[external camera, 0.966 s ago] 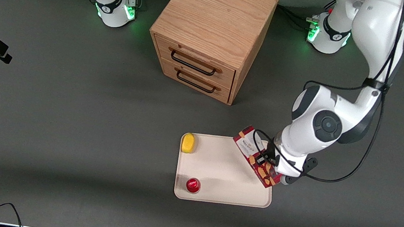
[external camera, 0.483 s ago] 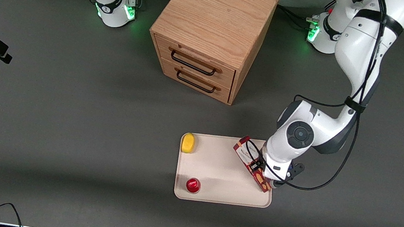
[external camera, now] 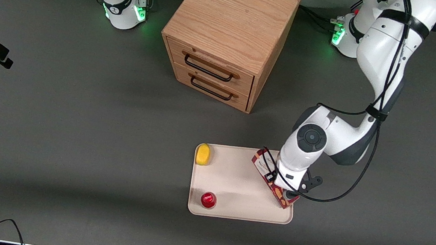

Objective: Place red cookie box on tray
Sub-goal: 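Lower the box onto the tray and open the left gripper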

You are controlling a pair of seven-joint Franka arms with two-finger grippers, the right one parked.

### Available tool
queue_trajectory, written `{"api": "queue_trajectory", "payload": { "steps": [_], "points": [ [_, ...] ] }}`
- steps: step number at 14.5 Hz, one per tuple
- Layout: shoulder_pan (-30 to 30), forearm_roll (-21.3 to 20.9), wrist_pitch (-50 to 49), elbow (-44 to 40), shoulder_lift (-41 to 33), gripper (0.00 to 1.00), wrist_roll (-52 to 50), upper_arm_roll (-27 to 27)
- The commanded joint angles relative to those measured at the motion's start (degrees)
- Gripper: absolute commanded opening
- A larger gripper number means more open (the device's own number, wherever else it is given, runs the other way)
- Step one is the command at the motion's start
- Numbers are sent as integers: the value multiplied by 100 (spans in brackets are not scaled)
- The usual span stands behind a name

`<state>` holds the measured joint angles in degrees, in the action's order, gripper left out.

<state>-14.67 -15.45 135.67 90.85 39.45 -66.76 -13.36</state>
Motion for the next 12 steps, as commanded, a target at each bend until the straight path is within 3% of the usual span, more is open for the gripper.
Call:
{"api": "queue_trajectory", "payload": {
  "steps": [1, 7, 8, 9, 10, 12],
  "points": [
    [-80, -318, -84, -226, 160, 0, 101, 44],
    [-71, -319, 12, -288, 247, 0, 348, 17],
    [-71, -319, 21, -288, 256, 18, 348, 9],
    [-71, -310, 21, -288, 265, 52, 374, 9],
    [-63, -301, 21, -296, 265, 100, 427, 9],
    [-63, -214, -214, -488, 221, 100, 418, -26]
  ]
}}
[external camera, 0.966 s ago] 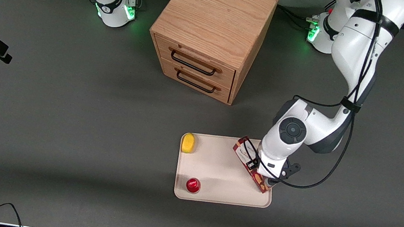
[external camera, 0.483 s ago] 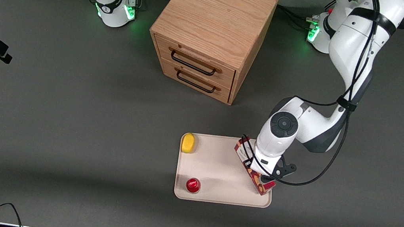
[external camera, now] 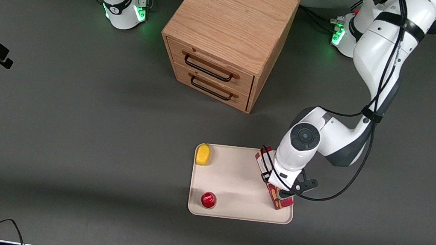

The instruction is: Place red cookie box on tray

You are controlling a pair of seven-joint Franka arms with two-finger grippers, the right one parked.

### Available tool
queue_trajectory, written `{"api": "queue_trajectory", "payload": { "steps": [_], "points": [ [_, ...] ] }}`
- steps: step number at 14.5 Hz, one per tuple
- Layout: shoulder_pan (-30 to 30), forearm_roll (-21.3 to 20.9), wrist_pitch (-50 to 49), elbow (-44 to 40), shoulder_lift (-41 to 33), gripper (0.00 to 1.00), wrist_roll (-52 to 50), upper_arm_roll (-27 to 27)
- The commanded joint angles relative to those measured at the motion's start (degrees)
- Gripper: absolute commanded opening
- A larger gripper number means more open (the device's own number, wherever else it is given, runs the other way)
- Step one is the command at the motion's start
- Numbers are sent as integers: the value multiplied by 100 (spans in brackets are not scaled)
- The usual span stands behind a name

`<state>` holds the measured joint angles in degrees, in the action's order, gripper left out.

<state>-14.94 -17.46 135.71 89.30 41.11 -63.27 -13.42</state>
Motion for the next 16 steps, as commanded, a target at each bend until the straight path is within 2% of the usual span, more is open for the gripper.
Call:
{"api": "queue_trajectory", "payload": {
  "steps": [1, 3, 6, 10, 12, 14, 16],
  "points": [
    [0, 58, -612, -447, 38, 100, 78, -107],
    [27, 224, -1577, -886, -67, 100, 253, -257],
    [123, 1031, -2940, -1282, -558, 100, 1051, -249],
    [571, 1419, -4331, -907, -1936, 100, 2677, -100],
    [616, 1710, -4596, -329, -2753, 100, 3659, 460],
    [598, 1737, -4518, 436, -3545, 100, 4897, 1163],
    [580, 1632, -4352, 964, -4038, 100, 5822, 1683]
  ]
}}
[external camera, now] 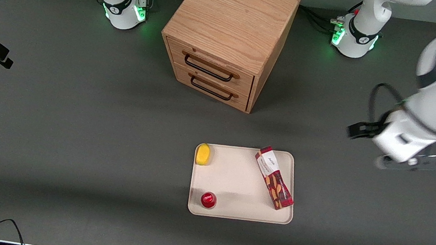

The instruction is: Place red cookie box on tray

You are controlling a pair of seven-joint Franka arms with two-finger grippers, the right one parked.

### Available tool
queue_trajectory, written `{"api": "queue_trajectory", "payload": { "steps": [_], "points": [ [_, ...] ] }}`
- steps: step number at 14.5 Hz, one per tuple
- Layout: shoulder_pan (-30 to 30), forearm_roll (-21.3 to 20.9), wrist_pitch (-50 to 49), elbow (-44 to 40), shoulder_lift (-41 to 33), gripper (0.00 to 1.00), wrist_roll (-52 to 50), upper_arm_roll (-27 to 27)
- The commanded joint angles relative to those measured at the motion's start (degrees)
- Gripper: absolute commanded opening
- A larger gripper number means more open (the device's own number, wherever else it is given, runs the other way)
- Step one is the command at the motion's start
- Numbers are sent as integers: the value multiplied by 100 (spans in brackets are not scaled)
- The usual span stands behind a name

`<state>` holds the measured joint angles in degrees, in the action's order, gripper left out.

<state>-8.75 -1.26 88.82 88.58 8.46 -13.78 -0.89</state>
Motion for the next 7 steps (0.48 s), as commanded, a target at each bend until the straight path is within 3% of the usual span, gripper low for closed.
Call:
{"api": "queue_trajectory", "payload": {
  "steps": [1, 3, 7],
  "points": [
    [-39, -102, 581, 1430, -1080, 100, 1138, 580],
    [-48, -278, 1196, 2335, -1739, 100, 1499, 844],
    [-48, -262, 1208, 2209, -1945, 100, 1606, 1056]
  ]
}}
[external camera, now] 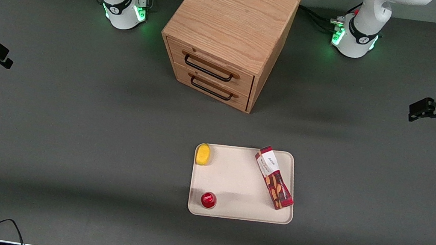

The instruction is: Place red cookie box on tray

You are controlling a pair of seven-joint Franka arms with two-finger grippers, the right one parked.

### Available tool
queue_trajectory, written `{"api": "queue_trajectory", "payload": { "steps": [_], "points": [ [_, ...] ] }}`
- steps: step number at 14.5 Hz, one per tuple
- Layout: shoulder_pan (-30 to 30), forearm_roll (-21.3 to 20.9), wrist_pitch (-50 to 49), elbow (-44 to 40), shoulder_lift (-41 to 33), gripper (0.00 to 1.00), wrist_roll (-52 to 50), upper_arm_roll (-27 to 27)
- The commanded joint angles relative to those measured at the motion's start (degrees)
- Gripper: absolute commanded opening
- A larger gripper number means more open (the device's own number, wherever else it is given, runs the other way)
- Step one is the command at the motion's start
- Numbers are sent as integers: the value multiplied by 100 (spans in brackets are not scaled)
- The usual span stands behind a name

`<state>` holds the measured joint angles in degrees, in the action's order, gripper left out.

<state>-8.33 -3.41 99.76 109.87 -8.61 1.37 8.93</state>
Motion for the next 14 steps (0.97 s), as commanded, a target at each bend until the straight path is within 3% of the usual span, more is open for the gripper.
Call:
{"api": "queue_trajectory", "payload": {
  "steps": [1, 14],
  "points": [
    [-90, -19, 27, -35, -220, 100, 91, 108],
    [-107, -10, -281, -265, -167, 100, 91, 109]
  ]
}}
